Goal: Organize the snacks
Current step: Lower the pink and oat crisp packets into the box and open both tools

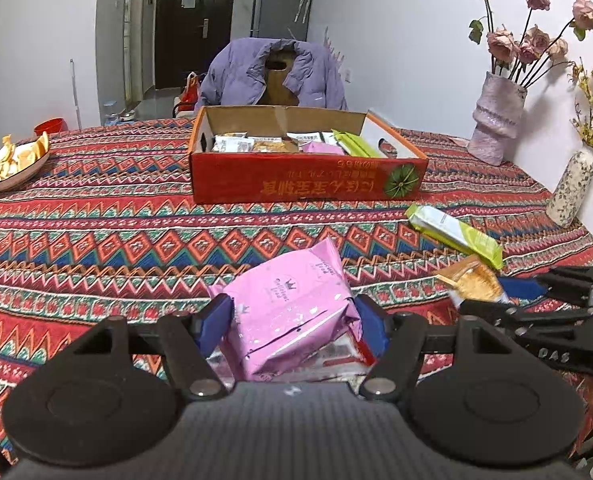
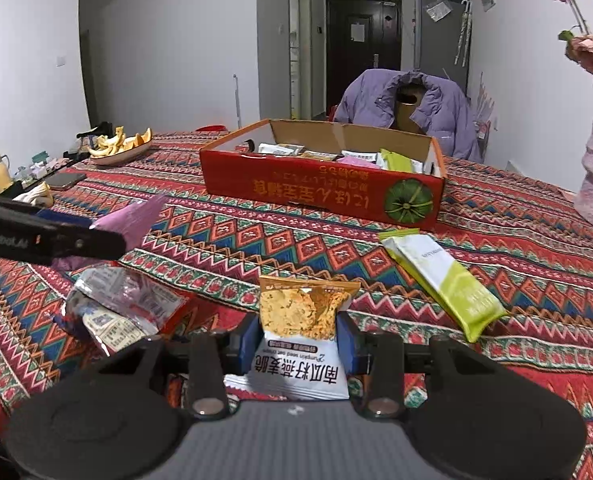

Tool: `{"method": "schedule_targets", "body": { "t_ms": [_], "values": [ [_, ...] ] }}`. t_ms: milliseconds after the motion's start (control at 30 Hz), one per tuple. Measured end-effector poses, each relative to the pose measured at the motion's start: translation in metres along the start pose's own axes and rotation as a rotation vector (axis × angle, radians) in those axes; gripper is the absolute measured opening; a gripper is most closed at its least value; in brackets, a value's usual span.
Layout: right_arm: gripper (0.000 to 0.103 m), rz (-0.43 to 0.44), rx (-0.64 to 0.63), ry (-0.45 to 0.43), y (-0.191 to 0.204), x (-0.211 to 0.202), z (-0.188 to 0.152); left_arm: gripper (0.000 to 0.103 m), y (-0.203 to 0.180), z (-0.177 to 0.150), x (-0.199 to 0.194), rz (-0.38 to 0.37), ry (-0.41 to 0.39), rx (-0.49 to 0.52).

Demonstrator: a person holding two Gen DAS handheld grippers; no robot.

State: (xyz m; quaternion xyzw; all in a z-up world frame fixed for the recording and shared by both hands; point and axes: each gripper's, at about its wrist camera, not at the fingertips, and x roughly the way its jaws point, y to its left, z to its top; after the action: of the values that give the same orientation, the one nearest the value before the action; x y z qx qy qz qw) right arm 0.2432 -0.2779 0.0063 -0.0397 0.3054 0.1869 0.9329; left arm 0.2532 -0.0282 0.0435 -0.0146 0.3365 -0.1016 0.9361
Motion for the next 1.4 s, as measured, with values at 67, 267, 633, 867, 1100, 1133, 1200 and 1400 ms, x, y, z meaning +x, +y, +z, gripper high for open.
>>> {"method": "schedule_targets", "body": {
  "t_ms": [67,267,633,867,1100,1133,1200,1400],
  "values": [
    [0.040,0.010,0.009,-0.021,-0.002,-0.005,0.004,0.069,0.002,0.003,-0.002,-0.007,-0.006,-0.005],
    [0.040,0.029,0.000,-0.091,-0.016,0.011,0.043,0.069,0.013,0.046,0.013,-0.040,-0.039,0.051],
    [0.040,0.152,0.082,0.017,-0.076,0.198,0.217,0.069,0.054,0.184,0.125,-0.057,0.009,0.053],
    [0.041,0.100,0.069,0.170,-0.083,0.318,0.259,0.069,0.072,0.242,0.223,-0.023,0.083,0.045],
    [0.053,0.009,0.031,0.206,-0.094,0.356,0.265,0.068,0.070,0.264,0.304,-0.010,0.158,0.054],
    [0.055,0.016,0.021,0.209,-0.097,0.357,0.264,0.069,0.070,0.266,0.312,-0.012,0.165,0.052],
    [0.056,0.020,-0.013,0.211,-0.100,0.353,0.261,0.069,0.070,0.267,0.321,-0.016,0.176,0.044],
    [0.068,-0.025,-0.034,0.186,-0.120,0.312,0.261,0.072,0.047,0.268,0.339,-0.027,0.188,0.064]
  ]
}}
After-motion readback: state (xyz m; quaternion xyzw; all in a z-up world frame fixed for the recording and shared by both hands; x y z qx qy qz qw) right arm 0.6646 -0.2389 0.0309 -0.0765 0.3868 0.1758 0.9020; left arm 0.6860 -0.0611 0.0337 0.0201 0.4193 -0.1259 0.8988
